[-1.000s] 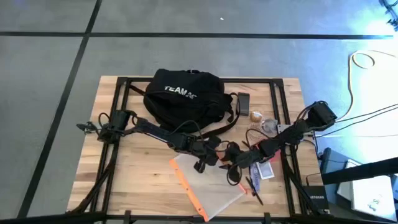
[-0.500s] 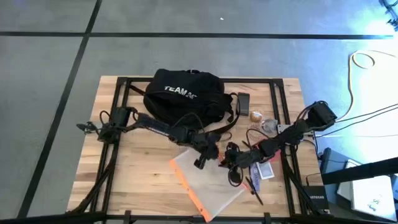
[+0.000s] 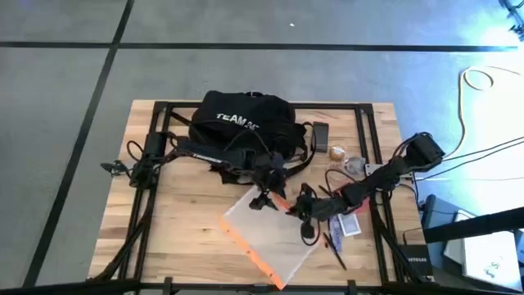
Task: Unpack backpack
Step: Put the pink charger adapter into the white zip bag
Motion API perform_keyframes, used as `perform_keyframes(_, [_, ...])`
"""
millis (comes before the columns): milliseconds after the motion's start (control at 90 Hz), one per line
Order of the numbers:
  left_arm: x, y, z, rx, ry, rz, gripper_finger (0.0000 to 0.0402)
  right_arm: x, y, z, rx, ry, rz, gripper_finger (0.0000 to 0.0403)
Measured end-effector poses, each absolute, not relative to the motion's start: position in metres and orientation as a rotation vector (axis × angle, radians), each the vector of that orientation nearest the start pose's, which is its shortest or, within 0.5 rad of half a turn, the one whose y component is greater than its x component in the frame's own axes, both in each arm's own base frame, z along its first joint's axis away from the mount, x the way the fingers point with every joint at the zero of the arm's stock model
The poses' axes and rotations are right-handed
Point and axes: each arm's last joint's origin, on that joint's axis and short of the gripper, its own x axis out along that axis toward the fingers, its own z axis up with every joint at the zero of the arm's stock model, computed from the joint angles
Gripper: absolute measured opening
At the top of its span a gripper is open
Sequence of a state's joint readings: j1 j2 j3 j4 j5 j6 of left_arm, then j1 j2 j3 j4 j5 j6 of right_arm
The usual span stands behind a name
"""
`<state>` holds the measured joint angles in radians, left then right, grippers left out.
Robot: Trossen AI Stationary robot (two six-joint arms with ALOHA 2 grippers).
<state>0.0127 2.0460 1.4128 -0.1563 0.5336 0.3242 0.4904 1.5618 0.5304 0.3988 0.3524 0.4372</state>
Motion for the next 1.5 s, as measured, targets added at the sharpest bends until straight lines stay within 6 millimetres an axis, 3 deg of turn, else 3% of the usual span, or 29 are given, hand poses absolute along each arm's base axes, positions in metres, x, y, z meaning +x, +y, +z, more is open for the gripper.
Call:
perform_keyframes(378, [0.44, -0.022, 0.177, 0.176, 0.633, -0.664, 0.0229, 0.242, 0.117, 0.154, 0.13, 0.498, 0.023, 0.0])
perform_keyframes(456, [0.44, -0.026, 0.183, 0.187, 0.584, -0.715, 0.0192, 0.242, 0.117, 0.159, 0.149, 0.474, 0.027, 0.0])
perform_keyframes(667, [0.44, -0.023, 0.191, 0.198, 0.555, -0.692, 0.0022, 0.243, 0.118, 0.165, 0.166, 0.435, 0.036, 0.0])
perform_keyframes(944, [0.435, -0.025, 0.2, 0.298, 0.539, -0.723, 0.0, 0.242, 0.12, 0.168, 0.144, 0.422, 0.085, 0.0013])
perform_keyframes(1089, [0.422, -0.025, 0.204, 0.416, 0.565, -0.823, 0.0, 0.238, 0.119, 0.18, 0.091, 0.38, 0.11, 0.007])
perform_keyframes(1333, [0.399, -0.026, 0.206, 0.515, 0.595, -1.041, 0.0, 0.224, 0.108, 0.208, 0.031, 0.312, 0.044, 0.0225])
perform_keyframes(1500, [0.383, -0.028, 0.2, 0.682, 0.599, -1.224, 0.0, 0.214, 0.102, 0.205, 0.025, 0.409, 0.003, 0.0296])
